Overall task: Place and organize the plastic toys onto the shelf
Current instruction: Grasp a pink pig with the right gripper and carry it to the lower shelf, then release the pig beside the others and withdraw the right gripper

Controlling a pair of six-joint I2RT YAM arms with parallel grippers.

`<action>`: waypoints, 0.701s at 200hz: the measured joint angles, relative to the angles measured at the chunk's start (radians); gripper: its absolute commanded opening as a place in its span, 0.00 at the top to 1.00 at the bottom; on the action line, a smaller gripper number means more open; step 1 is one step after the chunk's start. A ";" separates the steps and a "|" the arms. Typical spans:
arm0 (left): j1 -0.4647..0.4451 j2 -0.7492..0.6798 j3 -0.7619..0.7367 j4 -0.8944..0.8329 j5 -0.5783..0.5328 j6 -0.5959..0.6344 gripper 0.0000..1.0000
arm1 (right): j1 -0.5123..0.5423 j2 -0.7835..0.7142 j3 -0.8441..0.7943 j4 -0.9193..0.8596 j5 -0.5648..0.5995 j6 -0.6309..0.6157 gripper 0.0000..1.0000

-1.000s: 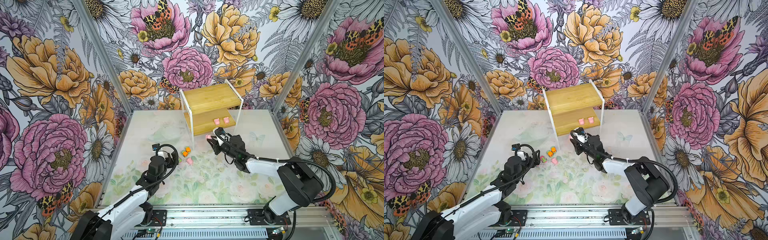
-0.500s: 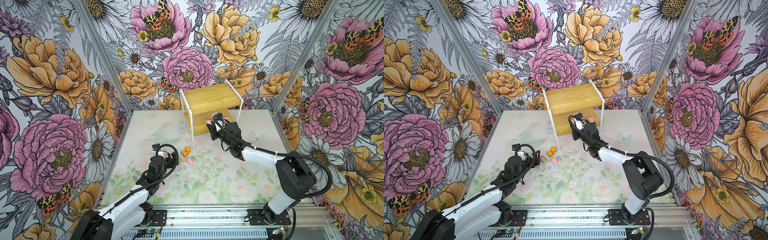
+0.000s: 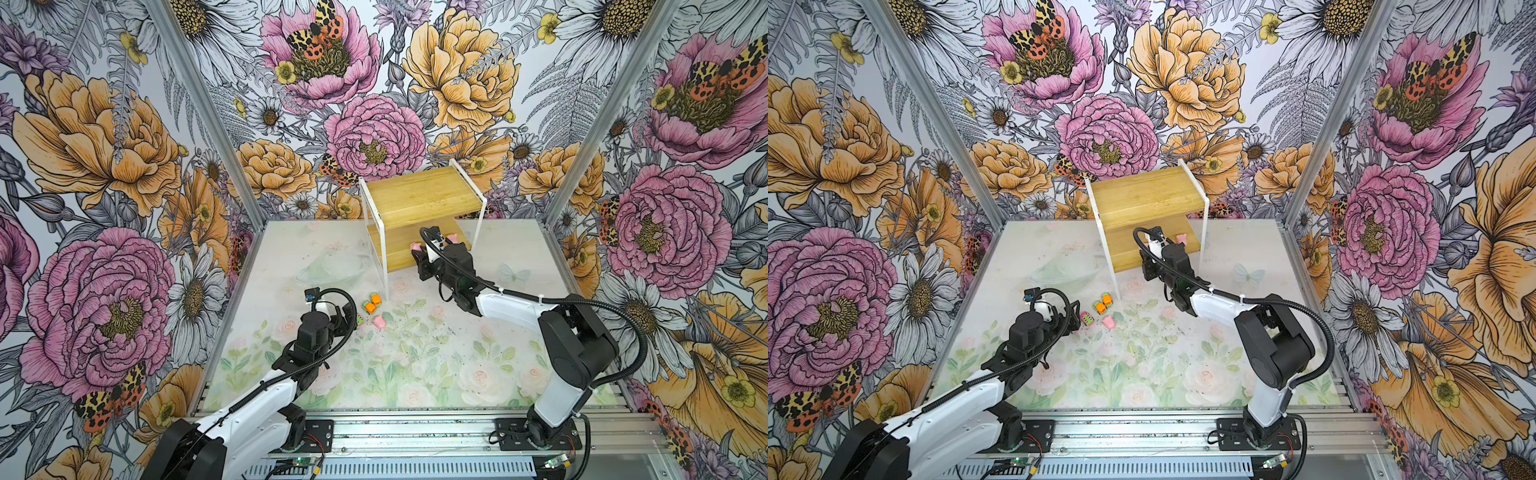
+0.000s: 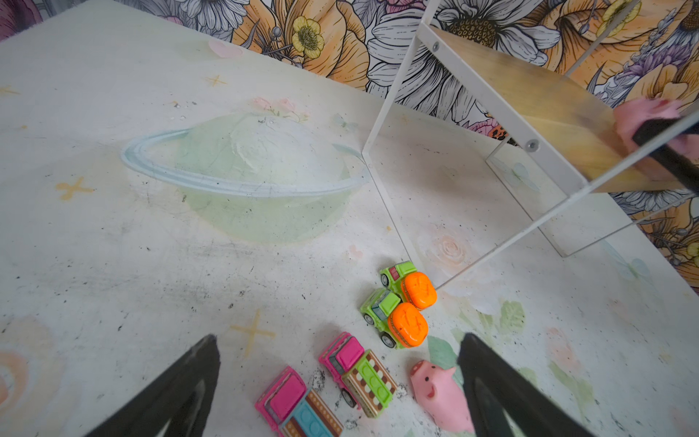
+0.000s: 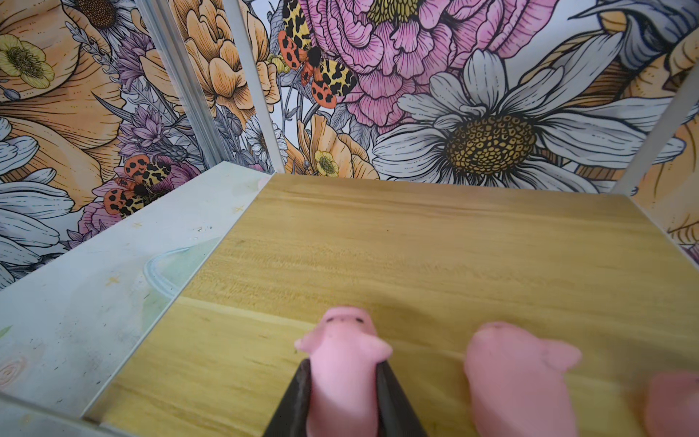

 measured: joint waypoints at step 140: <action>0.002 -0.006 0.000 -0.001 0.002 0.000 0.01 | 0.007 0.028 0.035 -0.023 0.036 0.013 0.39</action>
